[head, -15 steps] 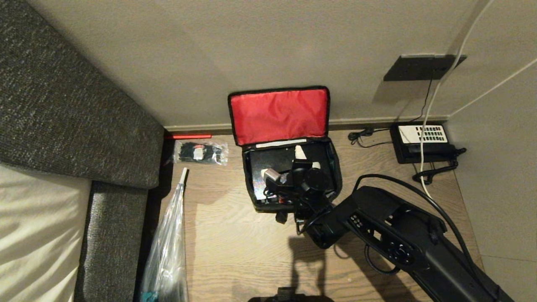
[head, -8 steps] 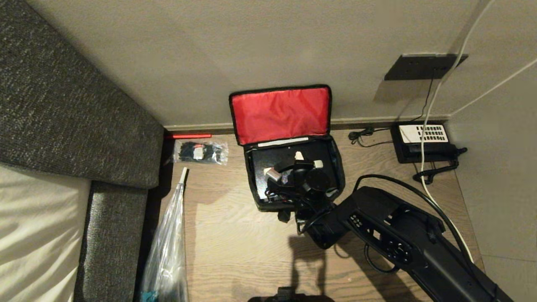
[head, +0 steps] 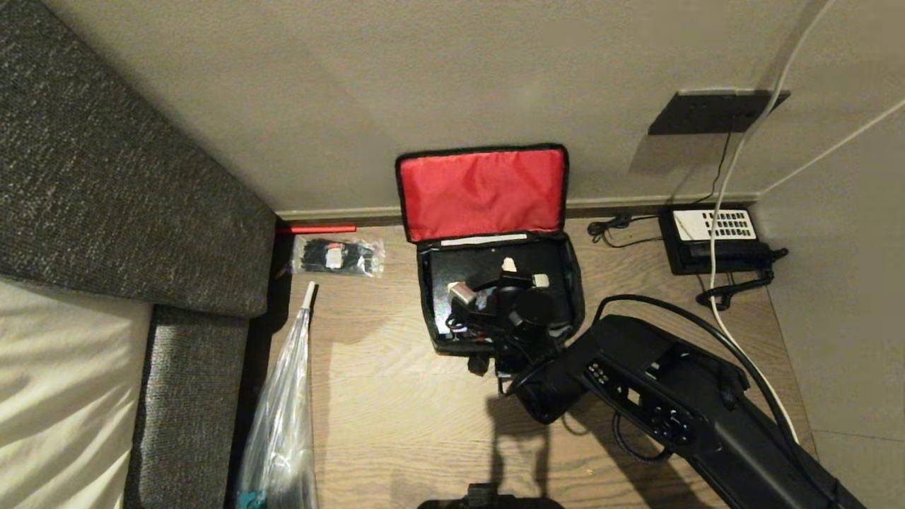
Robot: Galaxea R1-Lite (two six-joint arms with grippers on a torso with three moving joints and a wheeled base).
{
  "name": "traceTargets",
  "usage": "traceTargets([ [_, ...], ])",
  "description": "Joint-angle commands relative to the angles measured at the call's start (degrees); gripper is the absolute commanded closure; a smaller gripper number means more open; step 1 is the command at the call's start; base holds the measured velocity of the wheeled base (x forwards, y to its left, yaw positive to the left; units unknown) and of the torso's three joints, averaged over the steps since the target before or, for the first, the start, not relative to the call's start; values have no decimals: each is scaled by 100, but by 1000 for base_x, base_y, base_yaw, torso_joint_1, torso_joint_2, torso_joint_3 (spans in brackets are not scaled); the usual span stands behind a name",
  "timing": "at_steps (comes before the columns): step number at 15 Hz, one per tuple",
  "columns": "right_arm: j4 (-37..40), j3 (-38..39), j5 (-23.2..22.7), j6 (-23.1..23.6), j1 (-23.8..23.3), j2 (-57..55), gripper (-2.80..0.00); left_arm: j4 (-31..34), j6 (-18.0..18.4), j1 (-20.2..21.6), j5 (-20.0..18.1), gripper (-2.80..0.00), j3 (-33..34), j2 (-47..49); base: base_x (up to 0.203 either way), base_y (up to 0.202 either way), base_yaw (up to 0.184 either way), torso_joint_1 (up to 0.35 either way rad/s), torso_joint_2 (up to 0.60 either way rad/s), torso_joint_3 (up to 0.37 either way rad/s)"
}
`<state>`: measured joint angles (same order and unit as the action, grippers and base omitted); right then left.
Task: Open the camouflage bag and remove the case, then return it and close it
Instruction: Grip the handle, then lift the black box
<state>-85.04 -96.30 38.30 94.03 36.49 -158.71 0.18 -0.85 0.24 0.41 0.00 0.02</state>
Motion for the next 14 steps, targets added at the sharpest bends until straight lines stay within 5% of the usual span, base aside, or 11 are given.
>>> traceTargets([
  [1, -224, 406, 445, -27, 241, 286, 0, -1, -3, 2, 2, 0, 18, 32, 0, 0, 0, 0, 0, 0],
  [4, -260, 870, 894, -51, 403, 775, 0, -1, -3, 2, 2, 0, 18, 33, 0, 0, 0, 0, 0, 0],
  [14, -65, 1276, 1097, 224, 995, 2396, 0, -1, -3, 2, 2, 0, 18, -2, 0, 0, 0, 0, 0, 0],
])
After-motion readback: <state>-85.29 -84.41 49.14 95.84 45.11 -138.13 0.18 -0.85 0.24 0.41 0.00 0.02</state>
